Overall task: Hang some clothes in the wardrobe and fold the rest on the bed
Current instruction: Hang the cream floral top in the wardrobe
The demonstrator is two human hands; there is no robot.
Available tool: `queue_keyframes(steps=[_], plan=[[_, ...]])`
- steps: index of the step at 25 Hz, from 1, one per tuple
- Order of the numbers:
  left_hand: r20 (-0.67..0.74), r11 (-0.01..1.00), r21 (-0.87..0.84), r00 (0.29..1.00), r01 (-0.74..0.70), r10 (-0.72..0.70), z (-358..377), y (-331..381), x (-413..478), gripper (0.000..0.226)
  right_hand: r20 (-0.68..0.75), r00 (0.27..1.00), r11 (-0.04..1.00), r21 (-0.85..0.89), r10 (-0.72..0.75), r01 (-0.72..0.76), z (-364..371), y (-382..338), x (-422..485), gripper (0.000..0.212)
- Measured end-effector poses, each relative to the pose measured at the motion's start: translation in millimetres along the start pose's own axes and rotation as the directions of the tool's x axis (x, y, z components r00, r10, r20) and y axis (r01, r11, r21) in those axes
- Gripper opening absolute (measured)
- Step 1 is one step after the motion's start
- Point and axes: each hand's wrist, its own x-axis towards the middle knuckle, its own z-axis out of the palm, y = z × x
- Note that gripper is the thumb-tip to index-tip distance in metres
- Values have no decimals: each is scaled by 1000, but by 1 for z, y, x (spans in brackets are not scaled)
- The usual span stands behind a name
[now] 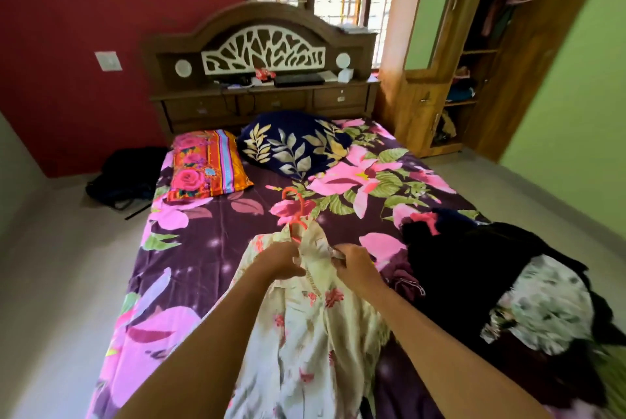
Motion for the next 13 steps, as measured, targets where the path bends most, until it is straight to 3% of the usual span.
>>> queue_keyframes(steps=[5,9,13], plan=[[3,982,82,985,-170,171,-19,46,-92,46,-241,967,992,-78,79,-100,-58,-47,-106,11],[53,938,95,942,-335,331,-10,93,-169,44,-414,885,956,-95,215,-277,-95,-78,-215,19],[109,860,146,872,-489,478,8,153,-226,44,-553,792,886,-191,258,-422,-135,-87,-307,24]])
